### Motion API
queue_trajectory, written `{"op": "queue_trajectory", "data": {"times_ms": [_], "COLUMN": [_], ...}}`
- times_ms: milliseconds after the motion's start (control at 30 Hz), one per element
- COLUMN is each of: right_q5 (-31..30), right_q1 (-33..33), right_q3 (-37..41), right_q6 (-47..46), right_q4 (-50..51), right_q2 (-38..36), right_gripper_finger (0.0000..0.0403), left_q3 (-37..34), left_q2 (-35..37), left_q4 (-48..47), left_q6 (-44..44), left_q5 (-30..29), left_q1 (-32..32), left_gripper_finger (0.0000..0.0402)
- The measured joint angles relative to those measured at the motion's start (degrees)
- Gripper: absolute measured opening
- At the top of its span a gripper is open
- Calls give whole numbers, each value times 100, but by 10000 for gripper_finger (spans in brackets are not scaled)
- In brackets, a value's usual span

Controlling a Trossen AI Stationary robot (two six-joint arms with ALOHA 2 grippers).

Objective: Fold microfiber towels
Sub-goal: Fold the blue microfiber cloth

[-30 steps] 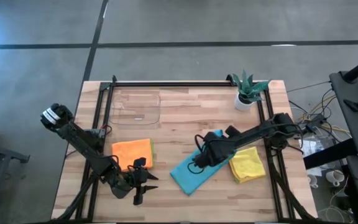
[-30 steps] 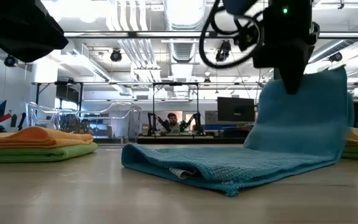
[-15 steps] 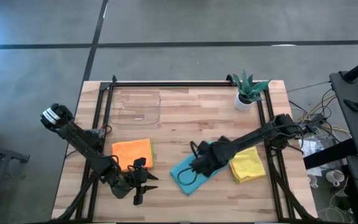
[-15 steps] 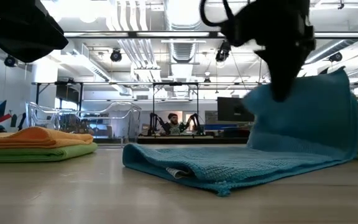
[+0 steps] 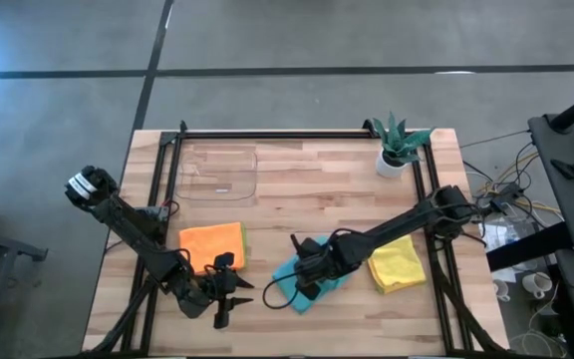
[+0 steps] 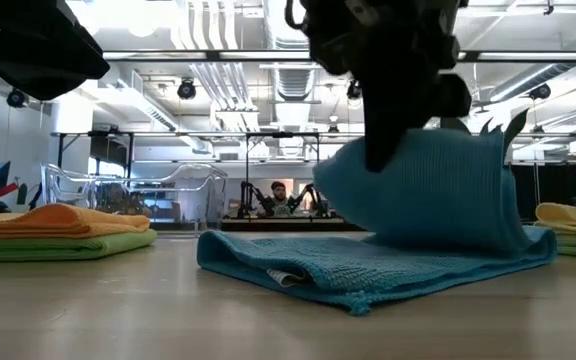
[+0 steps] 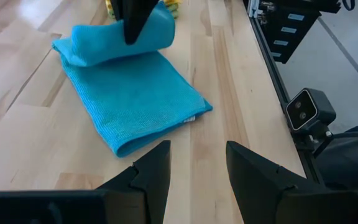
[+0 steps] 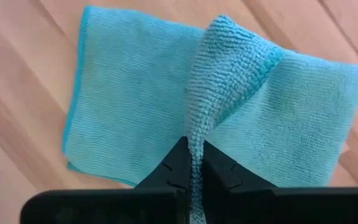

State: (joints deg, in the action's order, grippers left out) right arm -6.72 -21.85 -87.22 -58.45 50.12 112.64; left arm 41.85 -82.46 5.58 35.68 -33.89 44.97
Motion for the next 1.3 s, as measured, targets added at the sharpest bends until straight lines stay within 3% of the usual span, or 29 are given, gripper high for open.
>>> {"op": "queue_trajectory", "data": {"times_ms": [1033,1133,1300], "right_q5": [319,402,394], "right_q1": [-26,-36,-39], "right_q3": [31,31,33], "right_q6": [99,170,208], "right_q4": [-1469,-1616,-1620], "right_q2": [280,280,280], "right_gripper_finger": [15,35,105], "left_q3": [0,-2,-4], "left_q2": [0,0,0], "left_q4": [42,42,42], "left_q6": [2,0,1], "left_q5": [2,2,2], "left_q1": [-2,-2,-1], "left_gripper_finger": [140,140,140]}}
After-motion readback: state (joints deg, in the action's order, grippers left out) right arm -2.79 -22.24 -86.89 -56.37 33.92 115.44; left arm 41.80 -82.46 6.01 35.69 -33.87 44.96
